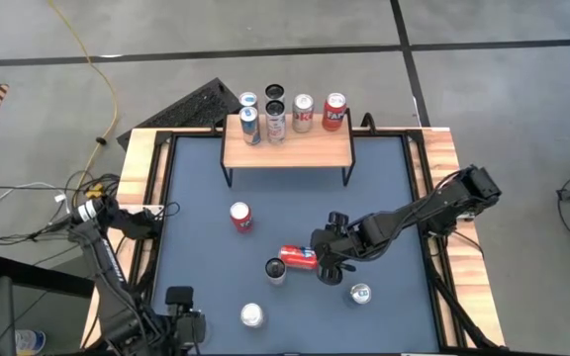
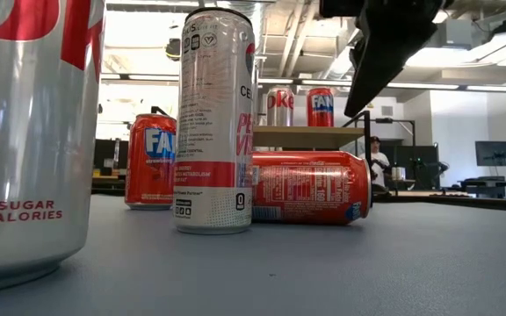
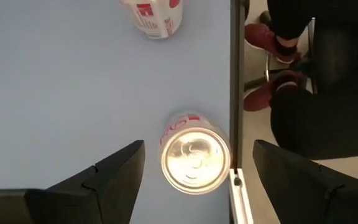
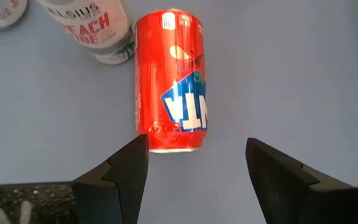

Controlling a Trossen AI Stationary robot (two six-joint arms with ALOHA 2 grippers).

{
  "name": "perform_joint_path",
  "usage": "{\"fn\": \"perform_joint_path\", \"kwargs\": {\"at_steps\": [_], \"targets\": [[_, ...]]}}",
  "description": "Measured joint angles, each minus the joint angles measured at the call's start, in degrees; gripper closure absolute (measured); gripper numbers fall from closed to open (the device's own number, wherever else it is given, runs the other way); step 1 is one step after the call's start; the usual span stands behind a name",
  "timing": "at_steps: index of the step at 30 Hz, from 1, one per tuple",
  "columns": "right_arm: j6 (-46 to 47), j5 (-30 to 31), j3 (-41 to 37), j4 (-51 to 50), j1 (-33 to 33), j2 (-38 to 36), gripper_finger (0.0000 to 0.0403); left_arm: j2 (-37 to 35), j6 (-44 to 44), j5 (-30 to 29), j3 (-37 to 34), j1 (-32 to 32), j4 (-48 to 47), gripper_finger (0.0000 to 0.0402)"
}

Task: Place canned beverage on shelf
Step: Move the bottom left silver soda can to the center of the table

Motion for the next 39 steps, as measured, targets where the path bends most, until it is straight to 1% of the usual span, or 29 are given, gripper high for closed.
{"fn": "perform_joint_path", "kwargs": {"at_steps": [5, 10, 16, 20, 24, 26, 39], "targets": [[0.42, 0.0, -0.02, 0.11, 0.0, 0.0, 0.0148, 1.8, 4.17, 3.19, -0.02, 0.66, 2.22, 0.0101], [0.63, 0.0, -0.02, 0.72, 0.0, 0.0, 0.0148, 1.46, 5.89, 3.83, -0.02, 0.63, 0.77, 0.0082], [0.61, 0.0, -0.02, 2.39, 0.0, 0.0, 0.0148, 1.46, 6.42, 0.87, -0.02, -0.9, -0.52, 0.0074], [0.61, 0.0, -0.02, 2.52, 0.0, 0.0, 0.0148, 1.48, 4.76, -0.52, -0.91, -1.14, 0.26, 0.0074], [0.61, 0.0, -0.02, 2.54, 0.0, 0.0, 0.0148, 1.55, 4.0, 0.18, -4.08, -1.24, 4.45, 0.0074], [0.61, 0.0, -0.02, 2.54, 0.0, 0.0, 0.0148, 1.55, 3.98, 1.06, -4.58, -1.25, 5.88, 0.0074], [0.59, 0.0, -0.02, 2.56, 0.0, 0.0, 0.0148, 1.57, 6.3, -1.69, -4.65, -2.06, 4.18, 0.0074]]}}
